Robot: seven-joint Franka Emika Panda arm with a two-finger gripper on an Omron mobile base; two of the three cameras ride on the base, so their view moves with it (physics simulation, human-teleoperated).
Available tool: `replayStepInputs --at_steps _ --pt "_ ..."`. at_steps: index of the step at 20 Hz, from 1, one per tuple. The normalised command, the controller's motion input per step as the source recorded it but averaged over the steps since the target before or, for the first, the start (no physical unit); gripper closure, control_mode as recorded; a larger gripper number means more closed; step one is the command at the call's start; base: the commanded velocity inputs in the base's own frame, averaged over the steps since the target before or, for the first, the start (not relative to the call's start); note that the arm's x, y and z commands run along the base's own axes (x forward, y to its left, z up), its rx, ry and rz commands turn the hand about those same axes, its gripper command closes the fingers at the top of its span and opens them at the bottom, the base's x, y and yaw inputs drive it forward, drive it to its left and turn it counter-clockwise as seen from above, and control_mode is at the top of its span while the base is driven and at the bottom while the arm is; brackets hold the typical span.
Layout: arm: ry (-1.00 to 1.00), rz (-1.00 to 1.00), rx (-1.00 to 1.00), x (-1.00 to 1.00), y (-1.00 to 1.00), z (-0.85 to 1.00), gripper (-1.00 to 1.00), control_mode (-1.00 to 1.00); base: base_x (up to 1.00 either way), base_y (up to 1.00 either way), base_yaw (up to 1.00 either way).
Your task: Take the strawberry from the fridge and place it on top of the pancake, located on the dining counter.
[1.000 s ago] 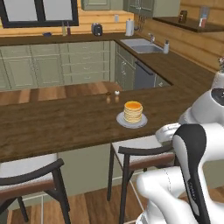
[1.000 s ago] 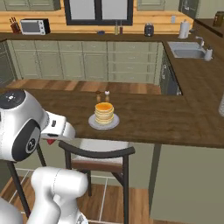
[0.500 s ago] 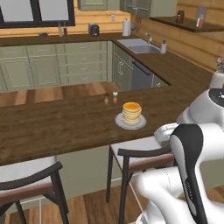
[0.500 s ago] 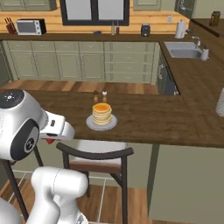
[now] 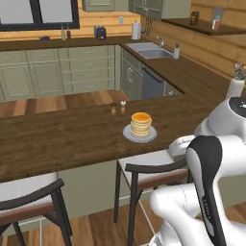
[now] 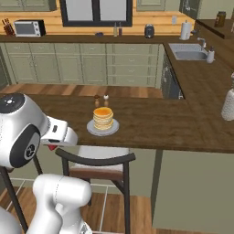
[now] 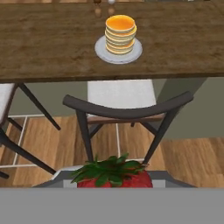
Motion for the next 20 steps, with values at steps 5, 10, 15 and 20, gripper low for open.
replayStepInputs --at_steps 5,10,15,20 --pt "0.00 0.00 0.00 0.00 0.00 0.00 1.00 1.00 0.40 -0.49 0.14" --pt "0.00 0.00 0.00 0.00 0.00 0.00 1.00 1.00 0.17 -0.12 0.04" --pt "0.00 0.00 0.00 0.00 0.00 0.00 1.00 1.00 0.01 0.00 0.00" --pt "0.00 -0.03 -0.02 0.63 0.03 0.43 1.00 -1.00 0.07 0.00 0.00"
